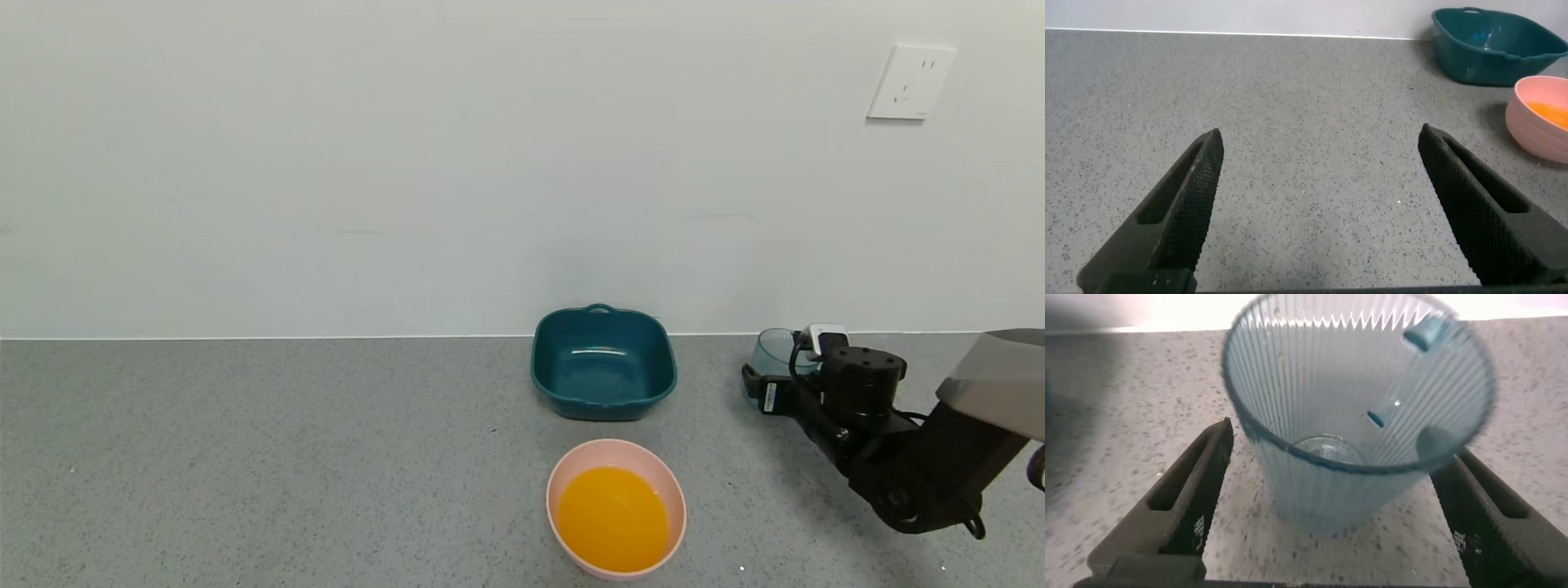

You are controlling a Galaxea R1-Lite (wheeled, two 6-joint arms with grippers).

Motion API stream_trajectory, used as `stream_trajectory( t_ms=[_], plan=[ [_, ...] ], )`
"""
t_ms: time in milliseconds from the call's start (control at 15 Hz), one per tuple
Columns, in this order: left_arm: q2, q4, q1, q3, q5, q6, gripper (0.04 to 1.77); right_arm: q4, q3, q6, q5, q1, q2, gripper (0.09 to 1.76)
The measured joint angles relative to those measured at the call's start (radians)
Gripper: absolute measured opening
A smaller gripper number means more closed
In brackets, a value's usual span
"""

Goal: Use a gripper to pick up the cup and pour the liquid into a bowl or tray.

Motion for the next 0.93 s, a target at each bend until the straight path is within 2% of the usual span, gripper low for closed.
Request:
stream_trajectory(
  t_ms=[267, 400, 533, 933],
  plan=[
    [0.000, 0.000, 0.000, 0.000, 0.000, 0.000, 1.72, 0.038, 0.103, -0.020, 0.021, 0.001, -0.167, 1.68],
    [0.000, 0.000, 0.000, 0.000, 0.000, 0.000, 1.72, 0.127, 0.146, -0.023, 0.031, 0.003, -0.287, 1.69],
    [0.000, 0.000, 0.000, 0.000, 0.000, 0.000, 1.72, 0.263, 0.173, -0.024, 0.035, 0.005, -0.423, 1.69],
    [0.000, 0.000, 0.000, 0.000, 0.000, 0.000, 1.72, 0.855, 0.178, -0.024, 0.034, 0.081, -0.909, 1.70]
  ],
)
